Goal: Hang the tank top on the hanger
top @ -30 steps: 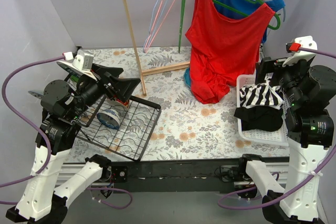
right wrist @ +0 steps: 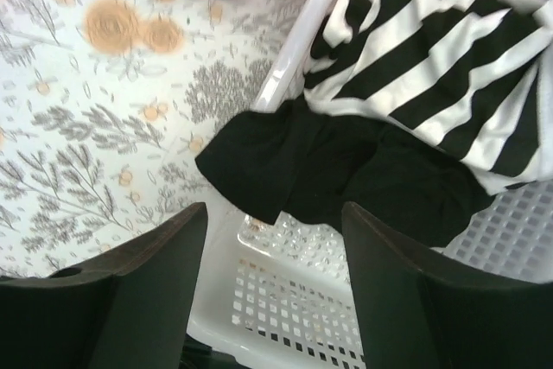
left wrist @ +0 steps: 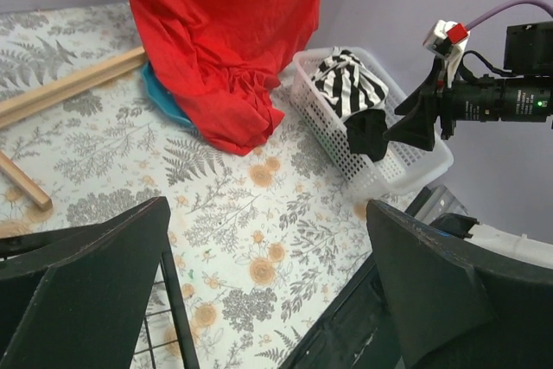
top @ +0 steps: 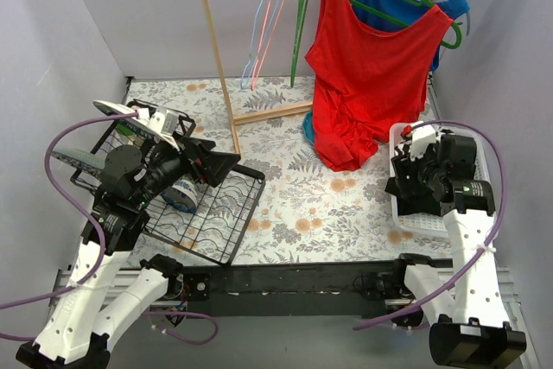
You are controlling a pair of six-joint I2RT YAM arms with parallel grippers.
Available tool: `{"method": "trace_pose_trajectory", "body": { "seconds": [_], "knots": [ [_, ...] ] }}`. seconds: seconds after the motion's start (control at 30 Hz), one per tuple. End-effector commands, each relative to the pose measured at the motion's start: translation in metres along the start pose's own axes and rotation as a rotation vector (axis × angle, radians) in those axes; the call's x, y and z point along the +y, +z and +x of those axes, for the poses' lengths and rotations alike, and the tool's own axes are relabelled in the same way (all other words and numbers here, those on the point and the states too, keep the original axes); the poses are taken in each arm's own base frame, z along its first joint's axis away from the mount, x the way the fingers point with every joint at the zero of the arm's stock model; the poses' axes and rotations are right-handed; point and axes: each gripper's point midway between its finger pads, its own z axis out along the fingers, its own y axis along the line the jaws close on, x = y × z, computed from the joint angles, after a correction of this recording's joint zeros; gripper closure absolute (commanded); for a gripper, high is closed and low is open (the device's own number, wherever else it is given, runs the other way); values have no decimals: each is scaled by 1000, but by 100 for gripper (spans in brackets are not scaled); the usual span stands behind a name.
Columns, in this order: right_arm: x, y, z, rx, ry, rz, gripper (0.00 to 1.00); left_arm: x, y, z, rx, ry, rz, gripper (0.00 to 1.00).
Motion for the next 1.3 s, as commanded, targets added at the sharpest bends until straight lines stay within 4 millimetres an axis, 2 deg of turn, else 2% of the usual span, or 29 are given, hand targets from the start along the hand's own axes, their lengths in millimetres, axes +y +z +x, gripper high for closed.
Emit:
{"method": "trace_pose_trajectory", "body": {
  "seconds": [0.0, 0.07, 0.2, 0.3, 0.47, 0.67, 0.77, 0.8, 0.9, 0.97, 1.03, 1.07, 1.17, 1.2, 1.23, 1.27],
  "knots": [
    [-3, 9, 19, 49, -14, 22, 37, -1, 3, 9, 9, -13, 32, 2],
    [-8, 15, 21, 64, -4, 37, 44, 1, 3, 14, 17, -14, 33, 2],
    [-9, 24, 10, 58, 35, 7, 46, 6, 5, 25, 32, -21, 33, 2],
    [-2, 26, 11, 95, 35, -51, 46, 9, 6, 33, 46, -22, 28, 2],
    [11, 32, 23, 148, -1, -149, 45, 18, 8, 48, 65, -19, 19, 2],
    [22, 48, 39, 210, 34, -220, 48, 23, 13, 56, 91, -2, 17, 2],
    [21, 49, 39, 224, 42, -222, 60, 24, 14, 57, 96, 4, 16, 2],
    [19, 49, 37, 220, 39, -215, 69, 24, 14, 57, 98, 5, 17, 2],
    [16, 44, 31, 200, 29, -197, 88, 25, 14, 60, 101, 0, 14, 2],
    [15, 42, 27, 186, 24, -189, 97, 24, 13, 61, 103, -7, 18, 2],
    [14, 38, 23, 168, 16, -182, 99, 24, 13, 61, 103, -12, 18, 2],
    [13, 36, 20, 158, 13, -177, 99, 23, 13, 59, 98, -13, 20, 2],
    [6, 16, -10, 68, -24, -150, 99, 19, 12, 54, 92, -14, 27, 2],
    [0, -1, -38, -13, -55, -122, 99, 18, 12, 52, 90, -16, 29, 2],
    [-1, -13, -45, -21, -58, -125, 99, 16, 11, 48, 83, -13, 34, 2],
    [2, -22, -59, -70, -84, -156, 99, 15, 12, 46, 81, -15, 35, 2]
  ]
}}
